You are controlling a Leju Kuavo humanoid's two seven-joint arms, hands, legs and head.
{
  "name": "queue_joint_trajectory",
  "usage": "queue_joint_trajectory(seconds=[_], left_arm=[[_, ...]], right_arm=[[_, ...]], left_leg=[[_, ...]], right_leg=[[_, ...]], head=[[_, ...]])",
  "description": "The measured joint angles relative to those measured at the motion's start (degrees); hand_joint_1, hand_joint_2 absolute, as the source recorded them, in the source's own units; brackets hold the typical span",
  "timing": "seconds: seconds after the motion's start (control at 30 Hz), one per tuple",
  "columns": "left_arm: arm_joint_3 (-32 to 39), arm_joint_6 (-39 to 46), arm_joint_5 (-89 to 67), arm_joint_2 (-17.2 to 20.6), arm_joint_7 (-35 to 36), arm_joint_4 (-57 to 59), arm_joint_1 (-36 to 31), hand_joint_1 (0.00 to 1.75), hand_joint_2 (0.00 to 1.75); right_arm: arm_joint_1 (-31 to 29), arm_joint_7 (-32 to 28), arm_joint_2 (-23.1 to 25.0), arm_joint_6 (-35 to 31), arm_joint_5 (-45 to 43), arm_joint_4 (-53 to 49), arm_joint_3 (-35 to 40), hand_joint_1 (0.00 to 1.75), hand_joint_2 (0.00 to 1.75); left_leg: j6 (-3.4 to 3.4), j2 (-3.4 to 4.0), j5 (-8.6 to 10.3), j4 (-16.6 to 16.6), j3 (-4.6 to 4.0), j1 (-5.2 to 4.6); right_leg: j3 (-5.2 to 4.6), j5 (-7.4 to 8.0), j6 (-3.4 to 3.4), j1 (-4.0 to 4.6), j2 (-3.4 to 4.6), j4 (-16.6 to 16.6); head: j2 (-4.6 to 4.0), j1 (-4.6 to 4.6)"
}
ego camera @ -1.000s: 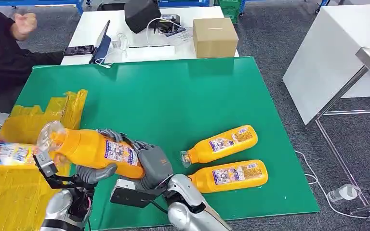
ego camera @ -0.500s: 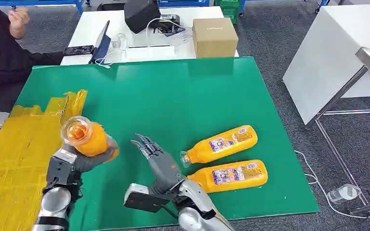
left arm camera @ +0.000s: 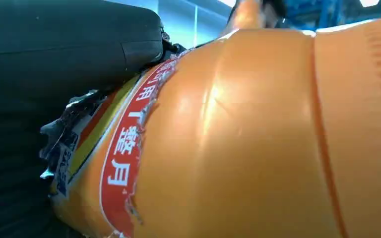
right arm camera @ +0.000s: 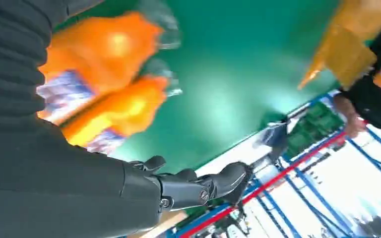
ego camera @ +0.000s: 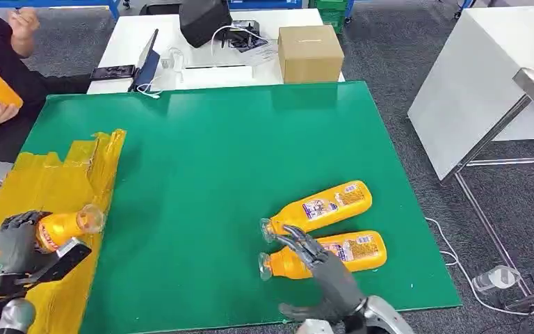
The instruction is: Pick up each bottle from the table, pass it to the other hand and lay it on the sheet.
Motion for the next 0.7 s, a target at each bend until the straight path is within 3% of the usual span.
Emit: queue_joint_trajectory(seconds=[0.37, 0.4, 0.43, 0.7], left_arm=[[0.2, -1.25, -0.72, 1.42, 0.07, 4.21, -0.27, 1.75, 1.75], [0.13, -2.9, -1.28, 1.55, 0.07, 4.63, -0.34, 1.62, 1.75], [-0.07, -4.6, -1.77, 1.66, -0.46, 5.33, -0.39, 0.0, 0.0], [-3.16, -22.37, 10.28, 3.41, -12.81, 10.58, -0.84, 0.0, 0.0]], right_arm=[[1.74, 0.9, -3.8, 0.63, 0.53, -4.61, -0.65, 0.0, 1.75], [2.18, 1.83, -4.41, 0.29, 0.89, -5.06, -0.7, 0.0, 1.75], [3.14, 2.63, -5.42, -0.29, 1.16, -5.75, -0.79, 0.0, 1.75], [10.37, 7.58, -16.06, -2.87, -3.08, -10.68, -6.0, 0.0, 1.75]], left_leg=[[-0.01, -0.02, 0.02, 0.0, 0.11, 0.03], [-0.01, -0.01, 0.01, 0.0, 0.13, 0.02], [0.0, -0.04, 0.01, 0.0, 0.12, 0.0], [0.14, -0.03, -0.12, -0.08, 0.52, -0.29]], right_leg=[[0.09, 0.0, -0.01, 0.05, 0.0, 0.01], [0.09, 0.0, 0.0, 0.02, -0.01, 0.0], [0.11, 0.0, 0.0, -0.02, -0.03, 0.0], [0.48, -0.05, 0.01, -0.25, -0.07, 0.0]], head=[[0.0, 0.02], [0.0, 0.0], [0.0, 0.0], [0.0, -0.02]])
